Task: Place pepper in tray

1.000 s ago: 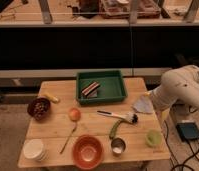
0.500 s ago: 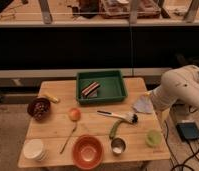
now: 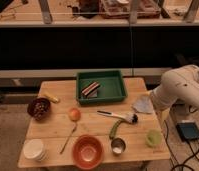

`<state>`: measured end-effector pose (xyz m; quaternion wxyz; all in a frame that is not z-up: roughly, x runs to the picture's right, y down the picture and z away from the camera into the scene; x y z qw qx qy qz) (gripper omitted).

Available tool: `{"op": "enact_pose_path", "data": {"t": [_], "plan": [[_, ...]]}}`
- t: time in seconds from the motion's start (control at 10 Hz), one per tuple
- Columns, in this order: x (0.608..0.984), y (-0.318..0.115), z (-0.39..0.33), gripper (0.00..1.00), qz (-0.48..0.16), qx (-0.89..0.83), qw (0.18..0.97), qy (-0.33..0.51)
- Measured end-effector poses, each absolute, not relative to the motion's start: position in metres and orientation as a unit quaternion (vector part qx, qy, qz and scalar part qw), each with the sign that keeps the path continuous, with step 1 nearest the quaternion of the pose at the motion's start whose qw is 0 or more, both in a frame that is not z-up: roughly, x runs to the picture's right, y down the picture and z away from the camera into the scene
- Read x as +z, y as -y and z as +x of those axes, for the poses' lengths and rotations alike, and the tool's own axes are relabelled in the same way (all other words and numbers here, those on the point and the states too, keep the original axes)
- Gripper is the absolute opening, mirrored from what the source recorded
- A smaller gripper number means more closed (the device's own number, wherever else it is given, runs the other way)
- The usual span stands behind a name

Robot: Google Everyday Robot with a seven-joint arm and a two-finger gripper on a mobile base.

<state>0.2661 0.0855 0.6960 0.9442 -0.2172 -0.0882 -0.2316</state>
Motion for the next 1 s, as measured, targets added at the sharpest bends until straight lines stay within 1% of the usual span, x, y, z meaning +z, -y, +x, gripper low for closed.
{"op": "enact_pose_path", "data": {"t": [0.3, 0.5, 0.6, 0.8, 1.0], "plan": [[0.713, -0.079, 0.228, 0.8, -0.216, -0.275, 0.93, 0.111], [0.721, -0.084, 0.212, 0.8, -0.216, -0.307, 0.92, 0.117], [0.727, -0.09, 0.199, 0.8, -0.218, -0.325, 0.913, 0.119], [0.753, -0.119, 0.158, 0.8, -0.222, -0.373, 0.891, 0.134], [0.769, -0.146, 0.139, 0.8, -0.226, -0.407, 0.871, 0.158]]}}
